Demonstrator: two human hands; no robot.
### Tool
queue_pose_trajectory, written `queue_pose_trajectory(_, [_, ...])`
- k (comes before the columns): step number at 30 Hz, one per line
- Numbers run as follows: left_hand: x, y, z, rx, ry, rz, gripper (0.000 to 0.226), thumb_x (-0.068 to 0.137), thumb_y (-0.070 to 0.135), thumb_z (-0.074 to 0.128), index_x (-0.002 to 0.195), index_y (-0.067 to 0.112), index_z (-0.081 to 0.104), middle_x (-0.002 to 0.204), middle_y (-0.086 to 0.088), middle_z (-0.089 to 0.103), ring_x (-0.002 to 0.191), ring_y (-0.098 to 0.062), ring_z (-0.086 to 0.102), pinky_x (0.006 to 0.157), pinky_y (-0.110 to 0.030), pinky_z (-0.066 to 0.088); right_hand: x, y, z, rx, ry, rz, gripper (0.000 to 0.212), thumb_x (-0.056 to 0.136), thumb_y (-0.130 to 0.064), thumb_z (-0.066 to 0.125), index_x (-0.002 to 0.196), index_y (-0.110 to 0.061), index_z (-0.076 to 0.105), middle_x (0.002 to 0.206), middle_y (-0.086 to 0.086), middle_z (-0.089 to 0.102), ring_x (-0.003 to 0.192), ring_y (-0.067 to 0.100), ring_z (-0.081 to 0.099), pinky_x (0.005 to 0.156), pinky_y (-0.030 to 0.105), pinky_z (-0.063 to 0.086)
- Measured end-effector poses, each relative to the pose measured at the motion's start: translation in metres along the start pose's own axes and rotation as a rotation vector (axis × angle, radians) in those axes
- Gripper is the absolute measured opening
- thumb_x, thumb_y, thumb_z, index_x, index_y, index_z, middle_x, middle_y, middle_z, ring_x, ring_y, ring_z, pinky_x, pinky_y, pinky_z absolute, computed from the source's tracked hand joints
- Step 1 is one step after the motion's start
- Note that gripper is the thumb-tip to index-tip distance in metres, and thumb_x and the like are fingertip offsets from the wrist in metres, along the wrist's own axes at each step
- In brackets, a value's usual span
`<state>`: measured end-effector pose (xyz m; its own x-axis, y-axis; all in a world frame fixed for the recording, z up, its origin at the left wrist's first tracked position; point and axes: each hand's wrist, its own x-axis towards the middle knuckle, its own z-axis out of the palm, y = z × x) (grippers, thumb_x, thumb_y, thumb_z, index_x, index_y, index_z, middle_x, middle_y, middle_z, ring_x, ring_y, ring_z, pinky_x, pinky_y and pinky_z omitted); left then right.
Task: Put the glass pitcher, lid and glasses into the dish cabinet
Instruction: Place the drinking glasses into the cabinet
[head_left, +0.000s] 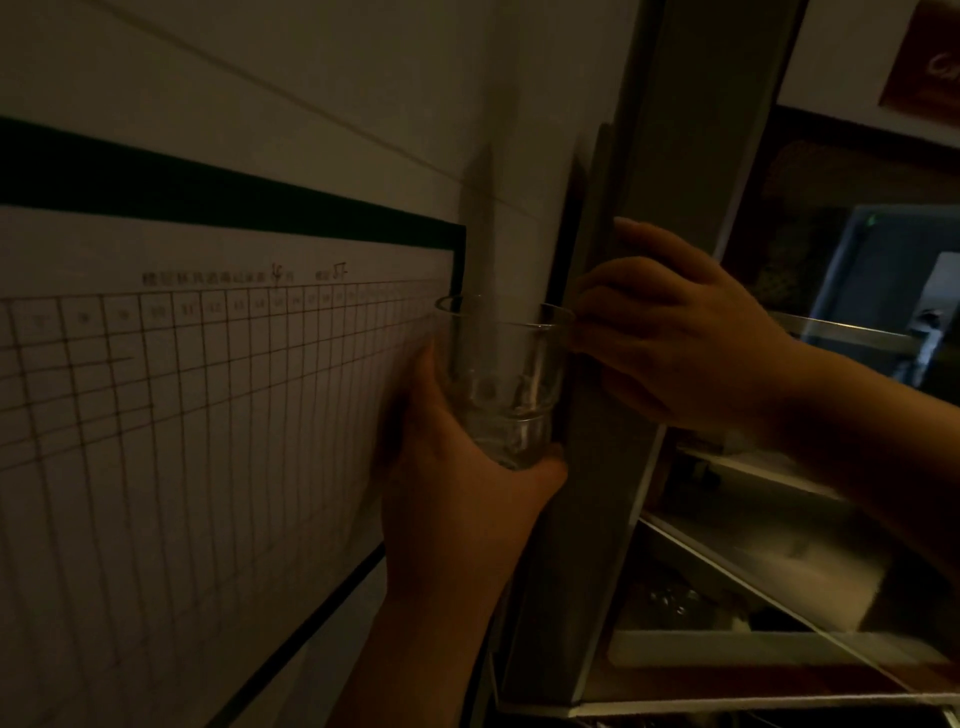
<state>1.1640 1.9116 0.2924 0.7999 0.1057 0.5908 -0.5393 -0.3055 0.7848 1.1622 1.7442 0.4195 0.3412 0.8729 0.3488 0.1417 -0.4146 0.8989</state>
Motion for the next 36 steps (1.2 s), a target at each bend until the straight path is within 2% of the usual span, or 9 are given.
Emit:
queue_pose_trajectory(6, [0.000,-0.002,0.004,-0.016,0.000,0.048,0.117,0.056,0.049,0.080,0.148,0.032,0.011,0.138,0.007,0.044,0.111,-0.006,0.050,0.075,-0.019,0.037,0.007,-0.003,-0.017,0.009,0.045,0.034,0.024,0.089,-0.022,0.045,0.078,-0.010,0.063,0.077,0.006,0.060,0.088,0.028,0.052,0.094,0.040,0.040])
queue_pose_trajectory(11, [0.007,-0.004,0.007,-0.069,-0.016,0.017,0.111,0.059,0.049,0.081,0.146,0.037,0.013,0.134,0.012,0.046,0.102,-0.001,0.050,0.070,-0.011,0.038,0.027,-0.014,-0.034,0.050,0.015,0.139,0.011,0.083,-0.022,0.047,0.077,-0.013,0.048,0.066,0.006,0.052,0.074,0.025,0.044,0.069,0.036,0.032])
queue_pose_trajectory(13, [0.011,-0.001,0.008,-0.145,-0.052,-0.073,0.110,0.058,0.045,0.084,0.140,0.048,0.010,0.127,0.017,0.048,0.095,-0.003,0.054,0.067,-0.019,0.047,0.042,-0.017,-0.040,0.108,-0.051,0.252,0.017,0.083,-0.024,0.042,0.070,-0.015,0.048,0.058,0.003,0.047,0.055,0.021,0.041,0.060,0.029,0.027])
queue_pose_trajectory(16, [0.013,-0.001,0.009,-0.202,-0.083,-0.126,0.111,0.059,0.030,0.084,0.139,0.052,0.009,0.125,0.020,0.048,0.099,-0.009,0.057,0.074,-0.027,0.052,0.067,-0.020,-0.049,0.188,-0.121,0.406,0.020,0.086,-0.025,0.033,0.067,-0.019,0.033,0.049,-0.007,0.026,0.039,0.008,0.018,0.053,0.018,0.013])
queue_pose_trajectory(20, [0.015,-0.001,0.008,-0.240,-0.097,-0.150,0.114,0.054,0.026,0.082,0.136,0.058,0.008,0.132,0.014,0.048,0.108,-0.017,0.057,0.083,-0.044,0.055,0.078,-0.020,-0.050,0.149,-0.317,0.478,0.021,0.099,-0.027,0.030,0.079,-0.019,0.028,0.059,-0.006,0.033,0.046,0.009,0.032,0.045,0.023,0.017])
queue_pose_trajectory(26, [0.014,-0.003,0.005,-0.262,-0.100,-0.097,0.110,0.053,0.030,0.081,0.137,0.053,0.013,0.123,0.017,0.052,0.098,-0.012,0.060,0.078,-0.037,0.056,0.082,-0.021,-0.063,0.093,-0.464,0.503,0.025,0.100,-0.026,0.027,0.077,-0.016,0.021,0.062,-0.005,0.034,0.047,0.008,0.031,0.044,0.022,0.015])
queue_pose_trajectory(30, [0.012,-0.009,0.007,-0.262,-0.082,0.000,0.107,0.059,0.023,0.087,0.138,0.047,0.019,0.112,0.028,0.051,0.093,0.006,0.056,0.072,-0.017,0.052,0.083,-0.021,-0.073,0.009,-0.504,0.494,0.028,0.098,-0.018,0.028,0.072,-0.012,0.019,0.061,-0.003,0.034,0.046,0.010,0.030,0.044,0.021,0.015])
queue_pose_trajectory(33, [0.011,-0.010,0.007,-0.246,-0.036,0.076,0.096,0.060,0.032,0.087,0.131,0.049,0.025,0.115,0.023,0.054,0.098,0.002,0.058,0.078,-0.021,0.054,0.084,-0.024,-0.079,-0.026,-0.512,0.520,0.032,0.098,-0.019,0.026,0.068,-0.013,0.020,0.059,-0.004,0.034,0.044,0.010,0.029,0.044,0.021,0.014])
queue_pose_trajectory(36, [0.011,-0.011,0.006,-0.276,-0.048,0.086,0.092,0.058,0.039,0.086,0.134,0.036,0.035,0.113,0.014,0.061,0.093,-0.006,0.063,0.073,-0.033,0.058,0.086,-0.027,-0.080,-0.014,-0.499,0.566,0.029,0.099,-0.017,0.028,0.070,-0.014,0.026,0.058,-0.004,0.034,0.044,0.010,0.028,0.044,0.021,0.015])
